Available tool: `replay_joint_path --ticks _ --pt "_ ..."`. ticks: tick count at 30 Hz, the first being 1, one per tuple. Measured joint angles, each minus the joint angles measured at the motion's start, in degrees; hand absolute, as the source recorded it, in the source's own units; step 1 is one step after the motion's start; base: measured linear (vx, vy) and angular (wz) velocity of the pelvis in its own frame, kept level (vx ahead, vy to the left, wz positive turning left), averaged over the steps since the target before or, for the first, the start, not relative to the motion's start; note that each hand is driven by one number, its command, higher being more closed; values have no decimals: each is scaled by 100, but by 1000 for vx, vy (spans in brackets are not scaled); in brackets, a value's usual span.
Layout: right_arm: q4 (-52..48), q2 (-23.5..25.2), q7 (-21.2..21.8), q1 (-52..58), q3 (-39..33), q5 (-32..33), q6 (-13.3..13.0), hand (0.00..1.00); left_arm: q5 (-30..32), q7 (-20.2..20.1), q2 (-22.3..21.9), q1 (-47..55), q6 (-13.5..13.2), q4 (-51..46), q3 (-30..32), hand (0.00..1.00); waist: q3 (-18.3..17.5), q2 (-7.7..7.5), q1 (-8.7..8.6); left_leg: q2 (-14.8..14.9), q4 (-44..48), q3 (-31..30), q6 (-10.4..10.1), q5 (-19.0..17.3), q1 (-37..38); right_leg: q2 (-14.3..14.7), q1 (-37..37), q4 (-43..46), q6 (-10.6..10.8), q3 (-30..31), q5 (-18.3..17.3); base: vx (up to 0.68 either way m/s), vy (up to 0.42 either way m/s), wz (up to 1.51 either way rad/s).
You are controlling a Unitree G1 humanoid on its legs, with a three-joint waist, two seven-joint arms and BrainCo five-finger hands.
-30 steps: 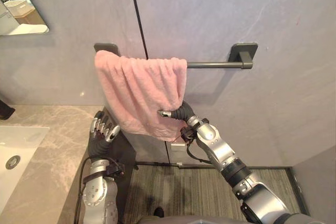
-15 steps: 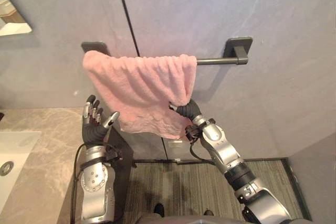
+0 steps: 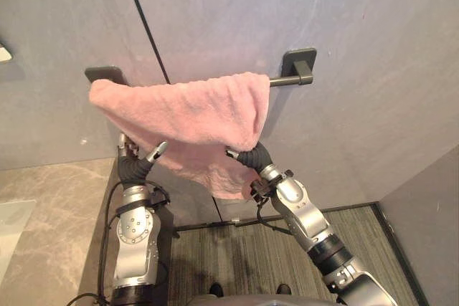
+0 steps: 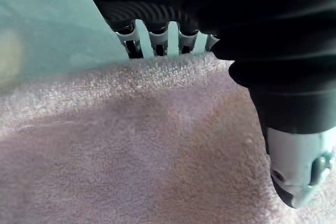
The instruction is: Organize washtable
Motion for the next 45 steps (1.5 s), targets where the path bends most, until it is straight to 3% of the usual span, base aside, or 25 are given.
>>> replay_joint_path --ticks 5,6,13,17,23,31,45 --pt "-265 -12 6 233 0 17 -1 100 0 113 10 -7 -14 72 -76 0 -4 -6 5 -5 -1 119 1 0 -19 6 -30 -108 8 93 109 -19 14 -11" --pt "-411 -12 6 305 1 22 -1 100 0 135 12 -21 -22 98 -78 100 -4 -7 -2 -6 -1 131 1 1 -34 7 -32 -148 4 101 142 -24 6 -6" --pt "-484 -13 -8 483 -11 150 -4 100 0 195 45 -157 -15 252 -127 100 -18 -27 -33 -6 -3 140 -4 7 -49 10 -36 -191 10 108 192 -4 1 0" --pt "-697 -12 -11 546 -14 212 -14 100 2 102 148 -240 45 451 -568 100 -42 -55 -124 -8 -1 248 -4 7 -59 19 -82 -227 16 214 230 12 3 -12" --pt "-701 -20 -56 754 -44 212 -18 100 8 69 146 -463 57 701 -700 100 -174 -64 -263 -7 1 268 -5 7 -84 29 -79 -309 15 231 271 19 -5 -3" --pt "-695 -4 -113 832 -51 202 -18 100 44 -22 143 -452 55 713 -767 100 -195 -62 -271 -7 -5 269 -3 7 -29 28 -34 -296 17 232 270 0 0 0" --pt "36 259 -239 658 -1142 -357 -15 100 265 -579 -65 -393 51 756 -932 100 -235 -46 -261 -12 -5 205 -2 19 2 26 18 -294 17 222 268 -2 1 1"
